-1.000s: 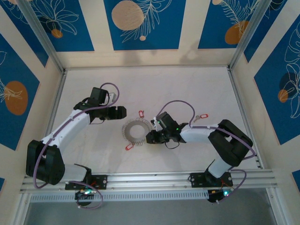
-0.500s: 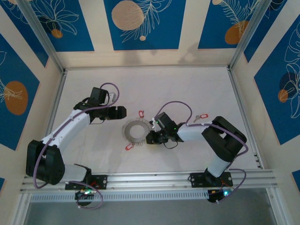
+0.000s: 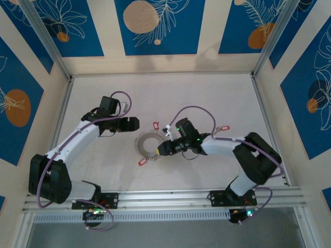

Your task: Put the keys on the keyring

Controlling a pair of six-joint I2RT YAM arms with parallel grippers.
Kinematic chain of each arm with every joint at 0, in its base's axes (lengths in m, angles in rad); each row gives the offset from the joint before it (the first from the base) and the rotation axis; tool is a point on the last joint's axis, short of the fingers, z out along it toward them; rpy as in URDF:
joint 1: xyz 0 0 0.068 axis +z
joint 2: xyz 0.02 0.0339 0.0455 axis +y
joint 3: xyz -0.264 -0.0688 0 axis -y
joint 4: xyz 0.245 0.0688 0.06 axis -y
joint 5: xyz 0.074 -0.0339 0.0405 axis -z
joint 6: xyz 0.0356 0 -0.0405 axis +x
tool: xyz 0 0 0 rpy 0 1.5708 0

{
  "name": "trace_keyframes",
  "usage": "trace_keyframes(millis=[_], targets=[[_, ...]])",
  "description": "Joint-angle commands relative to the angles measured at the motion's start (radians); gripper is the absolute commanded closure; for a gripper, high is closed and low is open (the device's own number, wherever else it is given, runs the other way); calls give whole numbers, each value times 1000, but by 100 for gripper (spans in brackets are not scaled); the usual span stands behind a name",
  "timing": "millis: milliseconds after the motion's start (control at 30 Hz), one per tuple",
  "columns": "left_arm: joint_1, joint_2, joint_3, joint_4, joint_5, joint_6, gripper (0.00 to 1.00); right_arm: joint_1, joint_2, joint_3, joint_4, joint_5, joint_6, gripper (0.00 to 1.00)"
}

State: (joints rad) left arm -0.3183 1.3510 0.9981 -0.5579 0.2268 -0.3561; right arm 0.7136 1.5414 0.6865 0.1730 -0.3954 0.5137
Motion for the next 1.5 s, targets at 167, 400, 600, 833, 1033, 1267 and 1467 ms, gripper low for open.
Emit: trace_keyframes(millis=[167,400,600,833,1033,1267,1467], targets=[[3,16,13,0,-1,22,18,-62,-49,39,-211,111,-123,67],[4,4,10,-4,-9,26,18,-40,2,-19,-103,101,30,65],[3,16,14,-1,6,22,18,22,88,10,-78,94,75,64],[3,1,11,-9,-11,29,18,23,144,17,-33,122,122,67],[3,6,14,-7,-5,29,18,10,106,-16,-20,144,127,67],[3,8,13,-5,2,26,18,4,131,-23,34,150,143,78],[3,0,11,-8,-7,28,18,4,141,-13,18,172,128,81]])
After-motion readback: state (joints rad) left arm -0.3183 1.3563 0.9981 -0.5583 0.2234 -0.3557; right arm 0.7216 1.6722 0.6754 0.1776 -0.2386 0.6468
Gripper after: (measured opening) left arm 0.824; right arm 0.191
